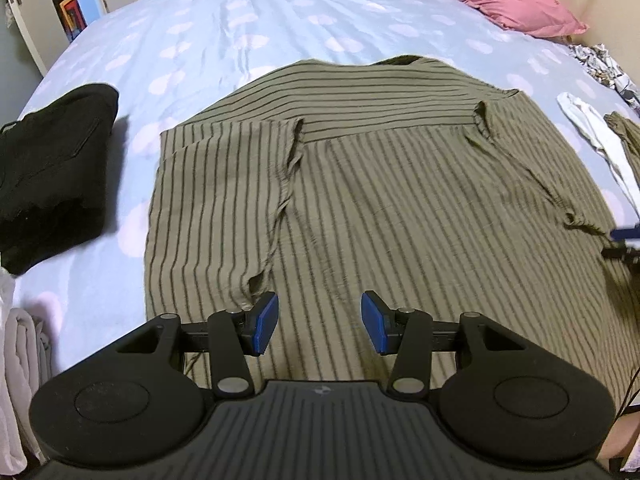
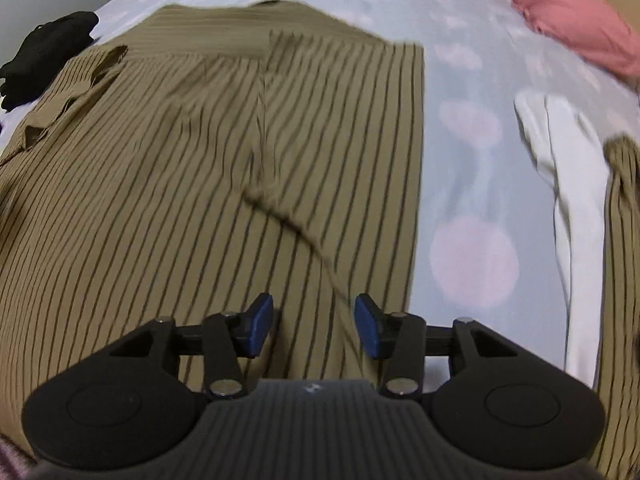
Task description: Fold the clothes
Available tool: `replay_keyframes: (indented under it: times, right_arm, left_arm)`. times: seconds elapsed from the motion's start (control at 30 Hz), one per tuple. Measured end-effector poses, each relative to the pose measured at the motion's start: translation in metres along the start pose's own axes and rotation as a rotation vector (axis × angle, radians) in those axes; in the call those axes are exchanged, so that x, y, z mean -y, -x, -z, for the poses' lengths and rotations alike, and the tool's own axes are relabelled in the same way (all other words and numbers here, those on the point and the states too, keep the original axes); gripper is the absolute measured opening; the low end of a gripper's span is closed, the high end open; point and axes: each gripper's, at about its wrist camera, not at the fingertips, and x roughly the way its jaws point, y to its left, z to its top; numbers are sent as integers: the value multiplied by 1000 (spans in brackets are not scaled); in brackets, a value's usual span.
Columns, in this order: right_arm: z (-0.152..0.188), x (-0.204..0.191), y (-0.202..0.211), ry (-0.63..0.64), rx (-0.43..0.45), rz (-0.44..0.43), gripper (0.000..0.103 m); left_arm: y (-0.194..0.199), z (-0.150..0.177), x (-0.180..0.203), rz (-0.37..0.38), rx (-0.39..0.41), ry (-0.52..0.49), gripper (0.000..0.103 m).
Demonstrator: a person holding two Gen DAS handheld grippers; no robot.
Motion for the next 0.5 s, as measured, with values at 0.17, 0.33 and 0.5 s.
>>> replay_keyframes:
  times: [0.17, 0.33, 0.5]
  right_arm:
    - [31, 6, 23, -52, -27, -9, 50]
    - [76, 12, 39, -98, -80, -21, 50]
    - [121, 12, 53, -107, -118, -46, 50]
  left_arm:
    - [1, 0, 14, 13, 4, -7, 44]
    - [2, 4, 31, 43, 6, -17, 44]
    - [4, 7, 55, 68, 15, -59, 44]
